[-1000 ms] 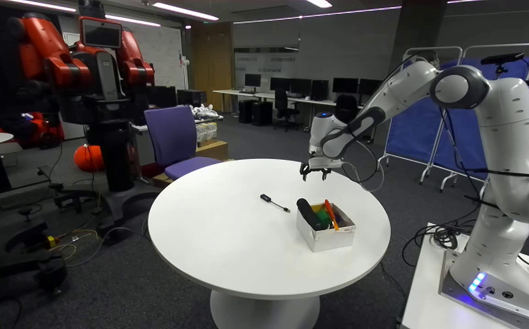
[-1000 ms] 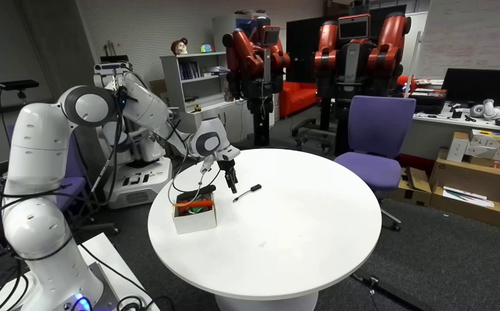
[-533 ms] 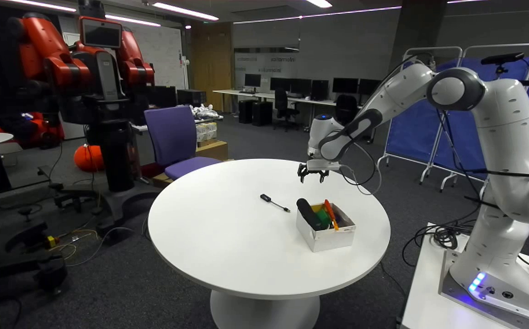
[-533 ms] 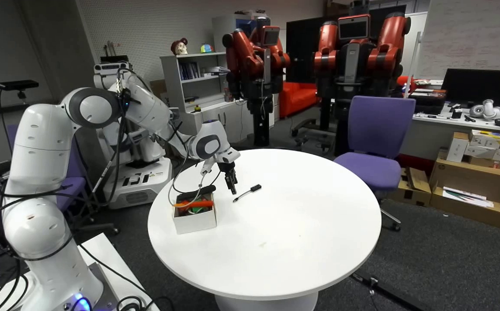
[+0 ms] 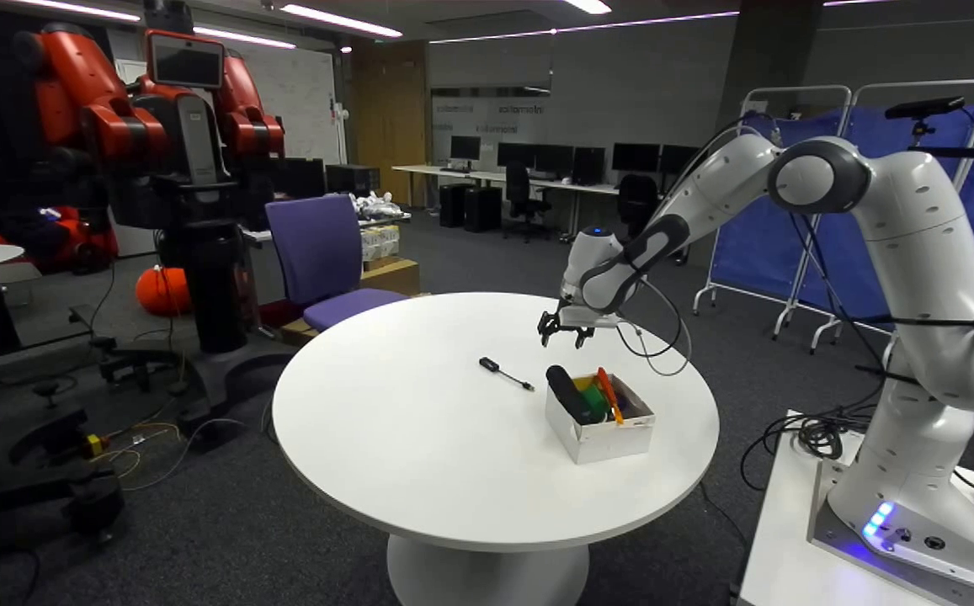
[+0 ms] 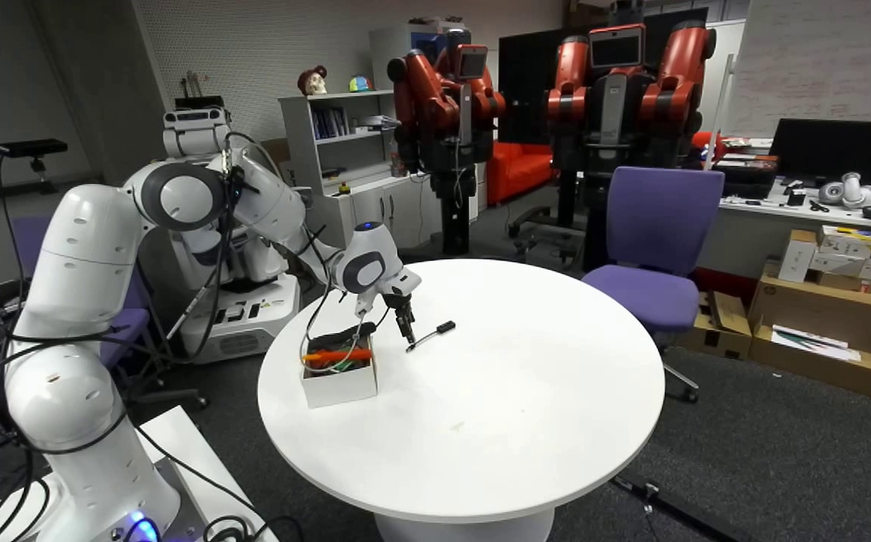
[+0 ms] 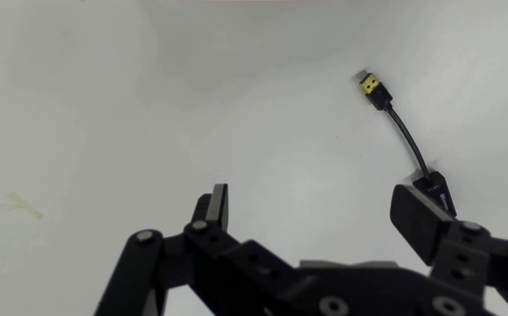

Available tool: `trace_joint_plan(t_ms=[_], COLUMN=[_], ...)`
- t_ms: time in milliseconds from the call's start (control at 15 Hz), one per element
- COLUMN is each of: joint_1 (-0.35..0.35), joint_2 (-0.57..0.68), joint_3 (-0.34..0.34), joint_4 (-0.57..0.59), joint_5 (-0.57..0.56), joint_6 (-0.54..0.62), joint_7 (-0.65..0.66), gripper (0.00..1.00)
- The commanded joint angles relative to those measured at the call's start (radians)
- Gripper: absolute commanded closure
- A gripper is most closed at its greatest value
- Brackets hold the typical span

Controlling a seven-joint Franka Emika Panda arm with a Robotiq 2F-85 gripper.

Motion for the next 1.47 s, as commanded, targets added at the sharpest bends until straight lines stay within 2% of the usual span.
trace_joint_plan(t_ms=[0,533,1067,1400], joint_1=[0.012,0.033,0.021,0.037], joint_2=[0.044,0.133,0.186,0.221], joint_3=[-0.007,0.006,0.018,0.006], joint_4=[0.047,0.156,0.232,0.264], joint_5=[0.031,0.061,0.085,0.114], joint_6=[0.020,-0.028,-0.088,-0.087], joint_7=[-0.077,-0.164,-0.308,-0.280], gripper=[0.00,0.00,0.00,0.00])
